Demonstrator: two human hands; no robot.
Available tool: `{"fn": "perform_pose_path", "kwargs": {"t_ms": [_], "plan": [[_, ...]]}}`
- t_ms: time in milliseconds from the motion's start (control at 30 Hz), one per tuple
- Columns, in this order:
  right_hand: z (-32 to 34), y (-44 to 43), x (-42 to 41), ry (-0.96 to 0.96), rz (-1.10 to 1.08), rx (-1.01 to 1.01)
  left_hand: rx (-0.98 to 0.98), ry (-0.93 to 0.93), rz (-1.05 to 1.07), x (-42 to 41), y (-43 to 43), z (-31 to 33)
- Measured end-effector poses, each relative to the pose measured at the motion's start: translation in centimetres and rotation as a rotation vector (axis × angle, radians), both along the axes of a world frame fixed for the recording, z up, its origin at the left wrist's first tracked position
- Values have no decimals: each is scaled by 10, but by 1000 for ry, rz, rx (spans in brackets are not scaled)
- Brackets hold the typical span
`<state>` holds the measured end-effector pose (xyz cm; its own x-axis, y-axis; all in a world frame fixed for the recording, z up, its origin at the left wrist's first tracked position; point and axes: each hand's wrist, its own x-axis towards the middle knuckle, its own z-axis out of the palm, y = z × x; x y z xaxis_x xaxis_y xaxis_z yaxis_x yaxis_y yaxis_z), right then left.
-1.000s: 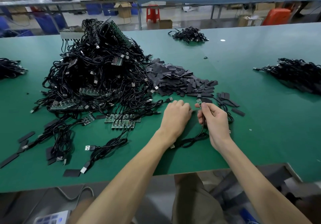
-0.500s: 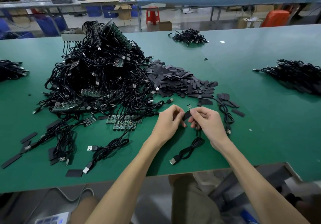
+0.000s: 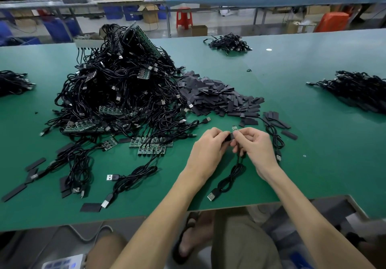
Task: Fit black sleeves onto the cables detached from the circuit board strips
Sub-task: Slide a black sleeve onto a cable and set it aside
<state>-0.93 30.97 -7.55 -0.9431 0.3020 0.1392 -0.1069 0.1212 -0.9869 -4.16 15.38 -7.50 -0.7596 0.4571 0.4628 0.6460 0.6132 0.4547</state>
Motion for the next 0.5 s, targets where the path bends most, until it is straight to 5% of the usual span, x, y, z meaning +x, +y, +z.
{"fn": "perform_pose_path", "kwargs": {"t_ms": [500], "plan": [[-1, 5, -3, 86, 24, -59, 430, -319, 76, -16, -14, -3]]}}
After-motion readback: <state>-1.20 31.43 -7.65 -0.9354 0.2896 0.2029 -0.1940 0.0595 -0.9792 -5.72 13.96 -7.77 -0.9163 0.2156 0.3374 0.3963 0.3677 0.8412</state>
